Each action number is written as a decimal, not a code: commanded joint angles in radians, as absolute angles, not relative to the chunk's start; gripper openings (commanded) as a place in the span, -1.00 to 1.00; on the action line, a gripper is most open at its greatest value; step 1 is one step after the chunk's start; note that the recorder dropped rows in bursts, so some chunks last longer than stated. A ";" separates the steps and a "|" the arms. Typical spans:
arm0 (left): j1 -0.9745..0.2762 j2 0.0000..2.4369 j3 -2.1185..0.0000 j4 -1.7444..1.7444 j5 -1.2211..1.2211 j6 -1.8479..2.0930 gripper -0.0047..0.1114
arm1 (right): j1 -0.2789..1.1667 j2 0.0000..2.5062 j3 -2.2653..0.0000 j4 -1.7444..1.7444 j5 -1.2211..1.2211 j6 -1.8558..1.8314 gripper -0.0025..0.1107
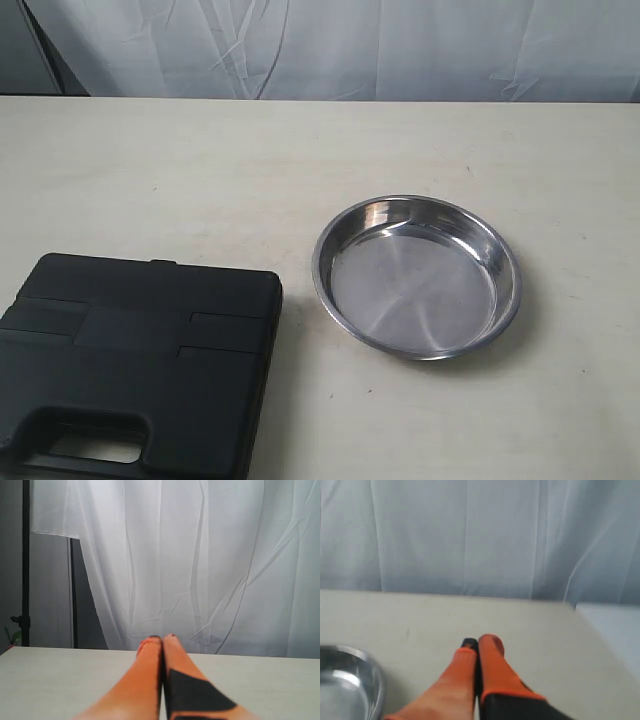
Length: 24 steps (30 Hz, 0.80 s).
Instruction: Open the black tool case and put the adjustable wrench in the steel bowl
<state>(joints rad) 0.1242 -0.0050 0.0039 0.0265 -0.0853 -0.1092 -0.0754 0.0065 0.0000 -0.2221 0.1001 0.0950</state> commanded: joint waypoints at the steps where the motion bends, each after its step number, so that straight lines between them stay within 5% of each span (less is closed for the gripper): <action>1: 0.117 0.000 0.000 0.029 -0.091 -0.109 -0.91 | -0.081 0.000 0.000 -0.311 -0.233 0.089 -0.96; 9: 0.117 0.000 0.000 0.029 -0.091 -0.109 -0.91 | -0.081 0.000 0.000 -0.295 -0.542 0.150 -0.96; 15: 0.117 0.000 0.000 0.029 -0.091 -0.109 -0.91 | -0.079 0.000 0.000 -0.328 -0.546 0.786 -0.96; 19: 0.117 0.000 0.000 0.029 -0.091 -0.109 -0.91 | -0.079 0.000 -0.068 -0.619 -0.372 1.157 -0.97; 24: 0.117 0.000 0.000 0.029 -0.091 -0.111 -0.91 | -0.079 0.223 -0.292 -1.395 -0.379 1.709 -0.97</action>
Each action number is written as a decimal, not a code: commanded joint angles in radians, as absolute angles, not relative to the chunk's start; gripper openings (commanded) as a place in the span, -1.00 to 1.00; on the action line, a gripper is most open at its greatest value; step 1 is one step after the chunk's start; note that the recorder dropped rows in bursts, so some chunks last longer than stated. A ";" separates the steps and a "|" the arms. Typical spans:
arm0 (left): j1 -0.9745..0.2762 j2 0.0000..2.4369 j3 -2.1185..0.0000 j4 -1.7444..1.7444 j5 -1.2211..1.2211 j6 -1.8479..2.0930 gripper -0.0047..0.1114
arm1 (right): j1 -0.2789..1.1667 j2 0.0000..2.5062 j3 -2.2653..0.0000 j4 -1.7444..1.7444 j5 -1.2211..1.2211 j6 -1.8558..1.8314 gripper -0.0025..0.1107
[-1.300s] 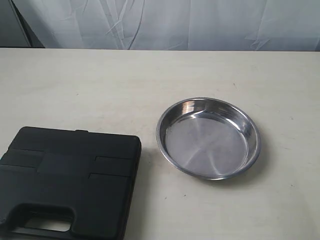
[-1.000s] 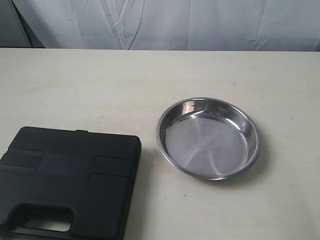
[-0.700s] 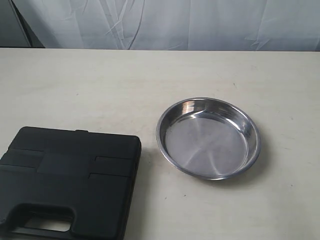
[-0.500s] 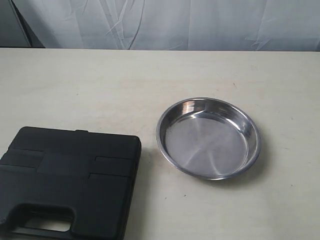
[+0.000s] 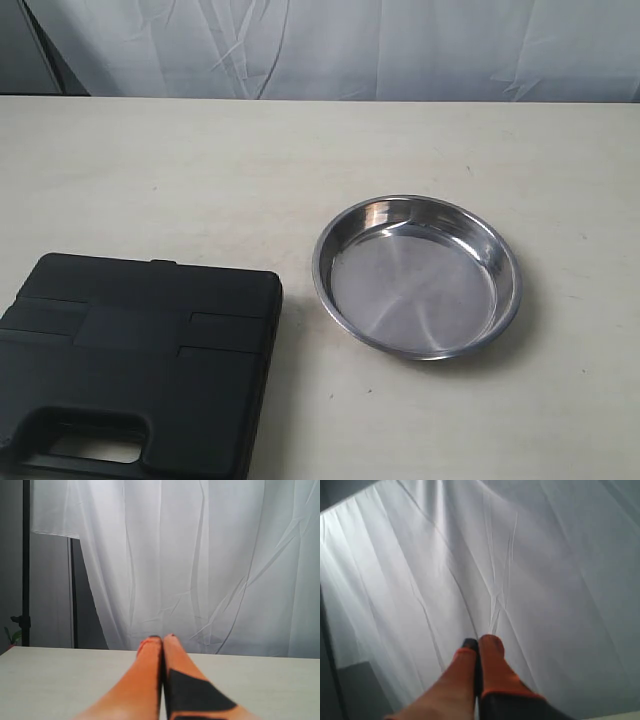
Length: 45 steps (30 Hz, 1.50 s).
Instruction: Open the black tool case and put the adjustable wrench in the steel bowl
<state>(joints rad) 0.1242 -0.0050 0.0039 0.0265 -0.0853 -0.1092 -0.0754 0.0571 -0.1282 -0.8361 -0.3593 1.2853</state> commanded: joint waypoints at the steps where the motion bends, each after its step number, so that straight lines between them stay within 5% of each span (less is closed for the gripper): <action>1: 0.117 0.000 0.000 0.029 -0.091 -0.111 -0.91 | -0.079 0.282 -0.343 -1.530 -0.408 1.801 -0.97; 3: 0.117 0.000 0.000 0.029 -0.091 -0.111 -0.91 | -0.079 0.446 -0.485 -1.744 -0.507 1.983 -0.97; 13: 0.117 0.000 0.000 0.029 -0.091 -0.111 -0.91 | -0.079 1.154 -1.048 -1.744 -0.872 1.917 -0.97; 21: 0.117 0.000 0.000 0.029 -0.091 -0.111 -0.91 | -0.021 1.499 -1.433 -1.744 -0.303 1.472 -0.97; 30: 0.117 0.000 0.000 0.029 -0.091 -0.111 -0.91 | 0.055 1.654 -1.436 -1.686 0.259 1.306 -0.97; 40: 0.117 0.000 0.000 0.029 -0.091 -0.111 -0.91 | 0.217 1.792 -1.384 -0.971 0.173 0.861 -0.97; 45: 0.117 0.000 0.000 0.029 -0.091 -0.111 -0.91 | 0.385 1.820 -1.384 -0.899 -0.029 0.811 -0.97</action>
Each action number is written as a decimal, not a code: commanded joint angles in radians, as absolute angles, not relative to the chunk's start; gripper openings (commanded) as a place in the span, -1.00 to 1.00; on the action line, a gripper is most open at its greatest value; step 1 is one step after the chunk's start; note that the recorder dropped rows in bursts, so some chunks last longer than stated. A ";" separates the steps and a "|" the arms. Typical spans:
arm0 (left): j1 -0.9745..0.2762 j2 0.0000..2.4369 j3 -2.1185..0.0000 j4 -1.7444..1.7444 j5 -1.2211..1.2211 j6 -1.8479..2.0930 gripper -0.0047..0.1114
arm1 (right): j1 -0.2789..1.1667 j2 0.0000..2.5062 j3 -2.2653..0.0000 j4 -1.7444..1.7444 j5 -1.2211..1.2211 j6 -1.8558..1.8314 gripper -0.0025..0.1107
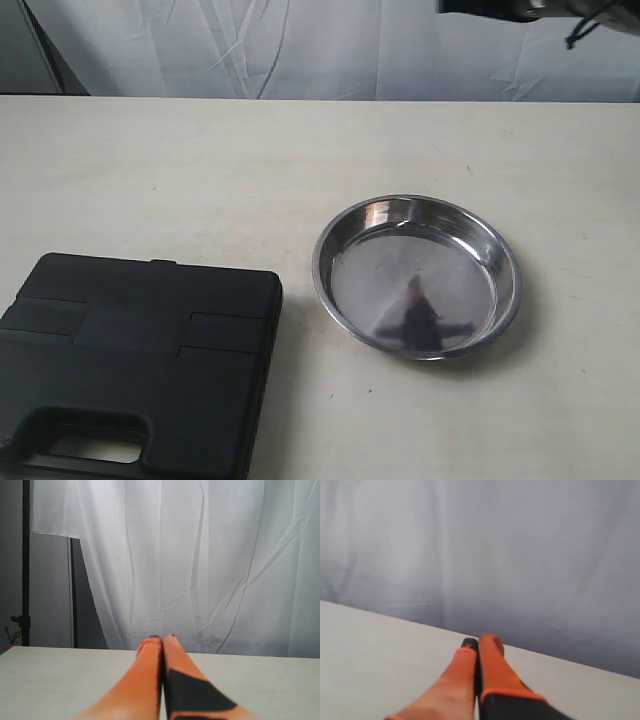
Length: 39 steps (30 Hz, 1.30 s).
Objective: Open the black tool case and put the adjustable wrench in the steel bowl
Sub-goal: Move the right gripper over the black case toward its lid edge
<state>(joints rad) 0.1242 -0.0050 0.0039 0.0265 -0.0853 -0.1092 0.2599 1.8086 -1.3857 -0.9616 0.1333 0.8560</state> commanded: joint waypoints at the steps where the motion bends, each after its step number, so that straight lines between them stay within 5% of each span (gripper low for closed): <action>1: 0.117 0.000 0.000 0.029 -0.091 -0.111 -0.91 | 0.424 1.821 -1.384 -0.915 -0.053 0.811 -0.97; 14: 0.117 0.000 0.000 0.029 -0.091 -0.111 -0.91 | 0.812 1.839 -1.382 -0.981 0.221 0.756 -0.97; 25: 0.117 0.000 0.000 0.029 -0.091 -0.109 -0.91 | 0.757 1.873 -1.395 -1.329 0.553 0.491 -0.97; 35: 0.117 0.000 0.000 0.029 -0.091 -0.112 -0.91 | 0.611 1.880 -1.424 -0.717 0.842 0.339 -0.97; 39: 0.117 0.000 0.000 0.029 -0.091 -0.112 -0.91 | 0.601 1.880 -1.433 -0.230 0.907 -0.037 -0.97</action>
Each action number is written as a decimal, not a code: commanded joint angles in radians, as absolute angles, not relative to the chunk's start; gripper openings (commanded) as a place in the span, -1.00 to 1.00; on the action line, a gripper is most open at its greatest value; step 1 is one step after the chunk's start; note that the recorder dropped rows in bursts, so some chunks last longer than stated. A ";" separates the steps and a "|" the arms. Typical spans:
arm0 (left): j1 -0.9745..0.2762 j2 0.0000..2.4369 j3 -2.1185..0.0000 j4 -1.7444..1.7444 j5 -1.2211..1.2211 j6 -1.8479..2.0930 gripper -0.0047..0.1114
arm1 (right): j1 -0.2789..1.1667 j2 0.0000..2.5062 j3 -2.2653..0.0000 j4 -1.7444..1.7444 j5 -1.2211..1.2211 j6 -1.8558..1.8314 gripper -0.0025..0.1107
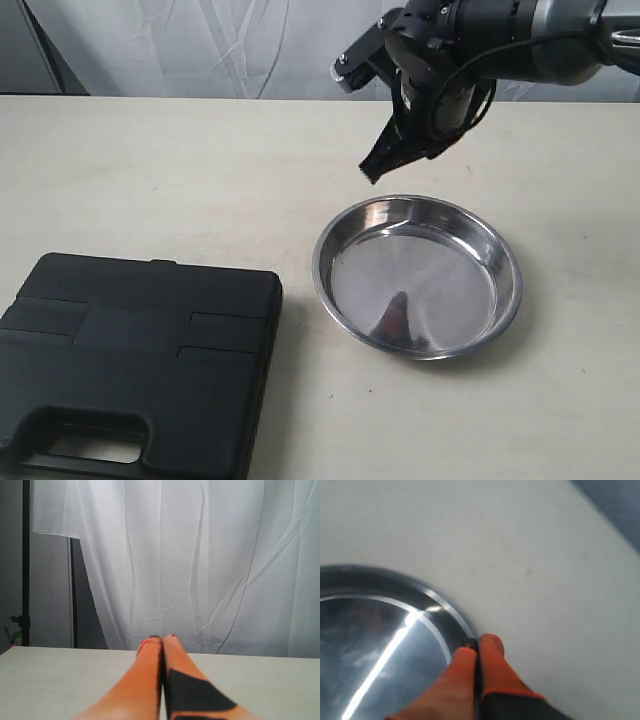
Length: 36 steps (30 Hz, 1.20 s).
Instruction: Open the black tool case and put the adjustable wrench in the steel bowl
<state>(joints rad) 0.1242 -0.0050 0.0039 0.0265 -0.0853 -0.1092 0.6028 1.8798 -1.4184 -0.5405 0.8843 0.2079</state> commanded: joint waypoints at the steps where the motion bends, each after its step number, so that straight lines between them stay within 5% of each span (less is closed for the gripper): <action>1: 0.117 0.000 0.000 0.029 -0.091 -0.112 -0.91 | 0.610 1.880 -1.439 0.027 0.914 -0.255 -0.97; 5: 0.117 0.000 0.000 0.029 -0.091 -0.112 -0.91 | 0.661 1.880 -1.441 0.603 1.063 -0.874 -0.97; 8: 0.117 0.000 0.000 0.029 -0.091 -0.112 -0.91 | 0.725 1.880 -1.441 0.674 1.062 -0.999 -0.90; 11: 0.117 0.000 0.000 0.029 -0.091 -0.112 -0.91 | 0.798 1.880 -1.441 0.670 1.060 -1.040 -0.32; 13: 0.117 0.000 0.000 0.029 -0.091 -0.112 -0.91 | 0.843 1.880 -1.441 0.646 1.058 -1.047 -0.15; 36: 0.117 0.000 0.000 0.029 -0.091 -0.111 -0.91 | 1.147 1.990 -1.441 0.523 0.764 -1.047 -0.15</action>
<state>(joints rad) 0.1242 -0.0050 0.0039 0.0265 -0.0853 -0.1092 1.1399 1.9707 -1.4338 0.5277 0.7896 -1.0395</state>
